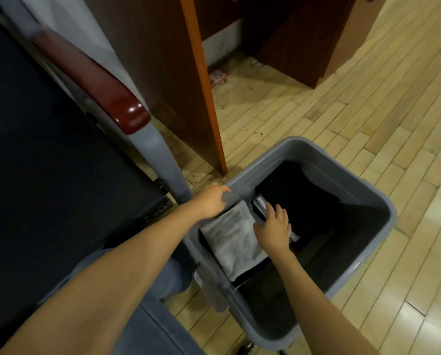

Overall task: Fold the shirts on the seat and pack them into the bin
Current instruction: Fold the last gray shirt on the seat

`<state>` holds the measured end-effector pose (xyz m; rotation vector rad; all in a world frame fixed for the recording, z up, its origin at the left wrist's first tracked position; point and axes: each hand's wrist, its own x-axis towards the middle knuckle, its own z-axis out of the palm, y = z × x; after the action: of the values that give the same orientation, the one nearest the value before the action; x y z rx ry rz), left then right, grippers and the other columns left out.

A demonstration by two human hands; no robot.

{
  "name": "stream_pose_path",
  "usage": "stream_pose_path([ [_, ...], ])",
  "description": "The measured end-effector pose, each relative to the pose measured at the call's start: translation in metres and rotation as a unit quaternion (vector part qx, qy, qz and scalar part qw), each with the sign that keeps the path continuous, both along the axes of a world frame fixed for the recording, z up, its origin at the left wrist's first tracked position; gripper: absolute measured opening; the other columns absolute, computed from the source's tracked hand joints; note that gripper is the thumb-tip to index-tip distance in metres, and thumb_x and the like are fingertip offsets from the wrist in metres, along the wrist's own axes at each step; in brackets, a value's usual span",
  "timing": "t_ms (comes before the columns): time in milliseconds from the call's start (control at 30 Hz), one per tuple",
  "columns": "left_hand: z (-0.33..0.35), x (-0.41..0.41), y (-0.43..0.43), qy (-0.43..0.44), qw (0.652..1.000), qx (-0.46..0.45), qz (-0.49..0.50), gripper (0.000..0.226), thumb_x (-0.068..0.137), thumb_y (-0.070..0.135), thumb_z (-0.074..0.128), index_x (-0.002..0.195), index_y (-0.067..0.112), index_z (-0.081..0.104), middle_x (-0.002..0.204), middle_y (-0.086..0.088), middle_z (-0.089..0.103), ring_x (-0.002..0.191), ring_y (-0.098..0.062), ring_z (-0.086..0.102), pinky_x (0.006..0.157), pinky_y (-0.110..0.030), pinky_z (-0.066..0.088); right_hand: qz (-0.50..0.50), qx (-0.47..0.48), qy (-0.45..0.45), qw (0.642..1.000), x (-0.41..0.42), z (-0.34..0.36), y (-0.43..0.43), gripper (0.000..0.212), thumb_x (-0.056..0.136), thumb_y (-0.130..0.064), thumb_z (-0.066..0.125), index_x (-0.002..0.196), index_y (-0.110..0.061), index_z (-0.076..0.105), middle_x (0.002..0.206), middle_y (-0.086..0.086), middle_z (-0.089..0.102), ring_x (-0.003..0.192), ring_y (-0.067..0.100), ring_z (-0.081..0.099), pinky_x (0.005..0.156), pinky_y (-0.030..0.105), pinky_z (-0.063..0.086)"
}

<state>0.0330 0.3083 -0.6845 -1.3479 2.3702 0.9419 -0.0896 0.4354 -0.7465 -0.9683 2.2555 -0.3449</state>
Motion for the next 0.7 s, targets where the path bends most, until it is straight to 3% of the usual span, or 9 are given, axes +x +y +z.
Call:
stream_pose_path([
  [200,0.053,0.024,0.015,0.026,0.998,-0.06,-0.009,0.042,0.095,0.015,0.052,0.137,0.012,0.046,0.141,-0.01,0.039,0.124,-0.026,0.044,0.098,-0.031,0.037,-0.017,-0.052,0.047,0.997,0.006,0.054,0.018,0.064,0.098,-0.027,0.048,0.152,-0.021,0.015,0.16,0.005,0.006,0.147,0.026,-0.001,0.118,0.048,0.007],
  [433,0.046,0.025,0.011,-0.027,0.999,-0.034,-0.004,0.053,0.094,0.017,0.054,0.143,0.011,0.035,0.144,-0.013,0.036,0.122,-0.031,0.046,0.096,-0.039,0.043,-0.102,0.011,0.07,0.992,-0.007,0.053,0.063,0.072,0.097,-0.025,0.051,0.152,-0.02,0.005,0.16,0.01,-0.006,0.147,0.032,-0.006,0.118,0.051,0.008],
  [567,0.018,0.005,0.008,-0.039,0.998,-0.041,-0.017,0.048,0.089,0.011,0.054,0.136,0.011,0.042,0.135,-0.016,0.044,0.119,-0.033,0.045,0.095,-0.042,0.044,-0.207,0.044,0.076,0.974,-0.019,0.028,0.082,0.084,0.095,-0.02,0.052,0.152,-0.019,-0.01,0.157,0.015,-0.018,0.145,0.036,-0.012,0.118,0.048,0.003],
  [633,-0.004,-0.004,0.01,-0.072,0.996,-0.038,-0.027,0.058,0.09,0.008,0.049,0.145,0.013,0.03,0.145,-0.017,0.032,0.132,-0.035,0.032,0.104,-0.044,0.037,-0.253,0.056,0.06,0.964,-0.024,0.014,0.09,0.085,0.095,-0.015,0.052,0.151,-0.013,-0.011,0.156,0.019,-0.017,0.145,0.037,-0.01,0.117,0.043,0.004],
  [700,-0.021,-0.012,0.011,-0.133,0.988,-0.059,-0.044,0.069,0.093,0.003,0.042,0.152,0.014,0.009,0.157,-0.015,0.006,0.145,-0.033,0.002,0.116,-0.047,0.017,-0.279,0.059,0.054,0.957,-0.03,0.003,0.096,0.084,0.094,-0.013,0.051,0.15,-0.006,-0.012,0.156,0.024,-0.014,0.146,0.036,-0.009,0.117,0.039,0.004],
])
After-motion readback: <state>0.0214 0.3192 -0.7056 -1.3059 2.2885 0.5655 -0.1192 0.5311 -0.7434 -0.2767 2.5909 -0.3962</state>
